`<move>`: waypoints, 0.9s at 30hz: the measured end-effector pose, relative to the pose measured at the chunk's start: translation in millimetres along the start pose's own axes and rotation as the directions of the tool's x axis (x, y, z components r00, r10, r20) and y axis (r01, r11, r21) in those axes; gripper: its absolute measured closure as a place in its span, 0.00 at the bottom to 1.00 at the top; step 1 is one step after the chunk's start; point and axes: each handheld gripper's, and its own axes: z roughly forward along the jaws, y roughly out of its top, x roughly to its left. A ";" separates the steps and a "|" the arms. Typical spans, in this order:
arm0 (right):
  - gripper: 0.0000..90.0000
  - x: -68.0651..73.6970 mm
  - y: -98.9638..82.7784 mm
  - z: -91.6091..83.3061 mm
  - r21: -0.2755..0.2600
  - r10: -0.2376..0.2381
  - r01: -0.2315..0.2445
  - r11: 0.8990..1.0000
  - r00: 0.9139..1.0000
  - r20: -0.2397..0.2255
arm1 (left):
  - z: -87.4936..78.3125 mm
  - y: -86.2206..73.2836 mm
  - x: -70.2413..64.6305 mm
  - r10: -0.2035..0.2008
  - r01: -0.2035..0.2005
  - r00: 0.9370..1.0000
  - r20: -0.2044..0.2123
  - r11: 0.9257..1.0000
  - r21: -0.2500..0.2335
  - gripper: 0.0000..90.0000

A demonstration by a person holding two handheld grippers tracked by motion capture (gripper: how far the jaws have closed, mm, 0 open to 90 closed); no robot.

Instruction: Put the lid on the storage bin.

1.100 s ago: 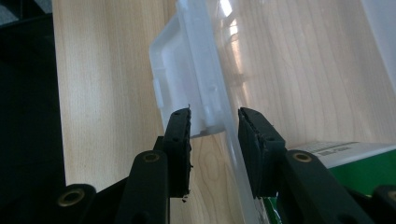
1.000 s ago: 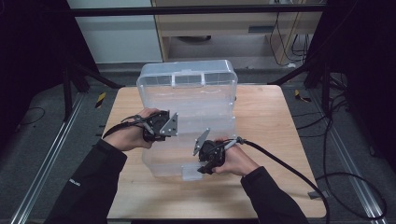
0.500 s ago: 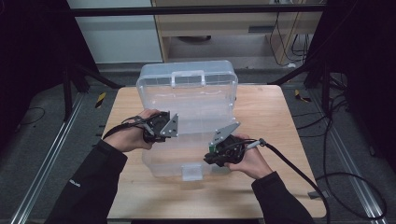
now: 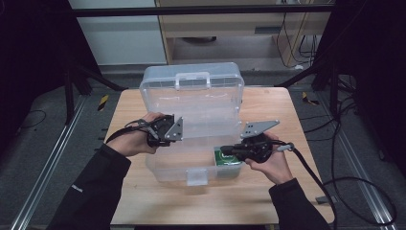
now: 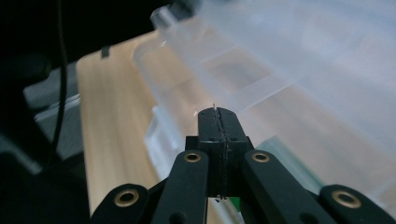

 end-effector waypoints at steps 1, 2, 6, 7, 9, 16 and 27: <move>1.00 -0.9 1.1 -2.4 -0.016 0.005 -0.005 1.000 1.000 0.004 | 0.0 0.0 -0.2 0.000 0.000 1.000 0.000 1.000 0.000 0.93; 1.00 -2.5 2.9 -5.9 -0.043 0.012 -0.012 0.999 1.000 0.014 | 0.1 -0.1 -0.3 -0.001 0.001 1.000 0.000 1.000 -0.001 0.92; 1.00 -9.1 7.5 -14.5 -0.113 0.045 -0.040 0.993 0.998 0.045 | 0.2 -0.1 -0.3 -0.002 0.002 1.000 0.003 1.000 -0.003 0.92; 1.00 -11.1 8.4 -15.9 -0.131 0.057 -0.049 0.990 0.997 0.054 | 0.3 -0.1 -0.2 -0.003 0.003 1.000 0.004 1.000 -0.003 0.92; 1.00 -15.4 10.3 -18.4 -0.165 0.072 -0.060 0.984 0.995 0.070 | 0.3 0.1 -0.2 -0.003 0.003 1.000 0.005 1.000 -0.002 0.92; 1.00 -34.8 16.2 -22.8 -0.256 0.139 -0.099 0.962 0.980 0.145 | 0.3 0.0 -1.0 -0.007 0.007 1.000 0.009 1.000 -0.001 0.92; 1.00 -64.0 20.5 -18.9 -0.325 0.236 -0.164 0.931 0.952 0.196 | 0.6 -2.7 -2.3 -0.018 0.018 1.000 0.017 1.000 -0.021 0.92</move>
